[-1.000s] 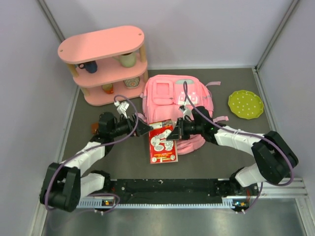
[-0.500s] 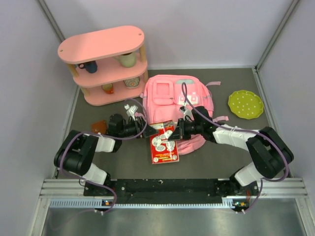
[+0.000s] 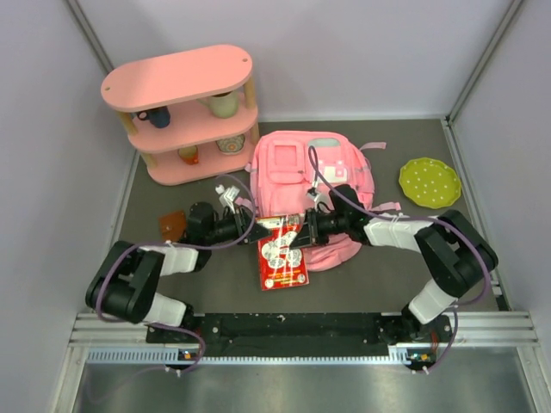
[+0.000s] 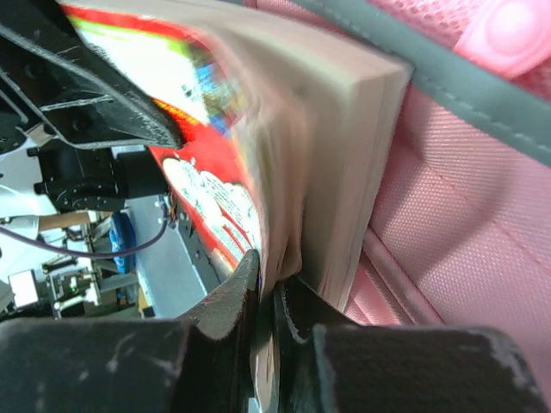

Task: Pack the student bag
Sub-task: Pick up the book from the center of the board.

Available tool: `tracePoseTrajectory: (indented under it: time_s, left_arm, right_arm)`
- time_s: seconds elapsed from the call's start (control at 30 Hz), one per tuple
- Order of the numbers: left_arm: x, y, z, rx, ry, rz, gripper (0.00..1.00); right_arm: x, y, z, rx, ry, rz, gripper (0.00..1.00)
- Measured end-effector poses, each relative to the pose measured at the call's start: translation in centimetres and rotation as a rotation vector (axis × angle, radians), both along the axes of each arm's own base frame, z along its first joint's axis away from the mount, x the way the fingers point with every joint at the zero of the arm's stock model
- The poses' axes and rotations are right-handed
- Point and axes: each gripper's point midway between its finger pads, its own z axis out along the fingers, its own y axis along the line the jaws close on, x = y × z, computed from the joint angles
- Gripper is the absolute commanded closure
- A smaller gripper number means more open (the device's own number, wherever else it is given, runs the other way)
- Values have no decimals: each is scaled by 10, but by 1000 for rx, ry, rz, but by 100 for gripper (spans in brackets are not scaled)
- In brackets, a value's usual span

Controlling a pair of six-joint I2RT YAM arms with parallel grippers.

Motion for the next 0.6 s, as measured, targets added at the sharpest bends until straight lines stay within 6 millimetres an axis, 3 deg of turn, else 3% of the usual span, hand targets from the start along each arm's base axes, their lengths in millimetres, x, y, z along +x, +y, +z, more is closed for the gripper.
tracePoseTrajectory:
  time_s: [0.03, 0.07, 0.2, 0.3, 0.4, 0.5, 0.6]
  left_arm:
    - [-3, 0, 4, 7, -8, -5, 93]
    - [-5, 1, 8, 18, -25, -11, 100]
    - [-10, 5, 22, 101, -93, -23, 100]
    - [-11, 11, 32, 168, -124, -9, 100]
    - [-14, 20, 52, 204, -167, 25, 100]
    - [-14, 26, 82, 207, -217, 64, 100]
    - [-4, 30, 125, 185, -295, 137, 100]
  right_arm:
    - [-1, 0, 0, 0, 4, 1, 81]
    - [-1, 1, 0, 2, 6, 5, 64]
    - [-3, 7, 11, 22, -6, 6, 34]
    - [5, 2, 24, 5, -65, -54, 27]
    - [20, -15, 30, -66, -128, -174, 18]
    - [22, -38, 43, -104, -186, -288, 17]
    - [14, -58, 65, -76, -246, -375, 17]
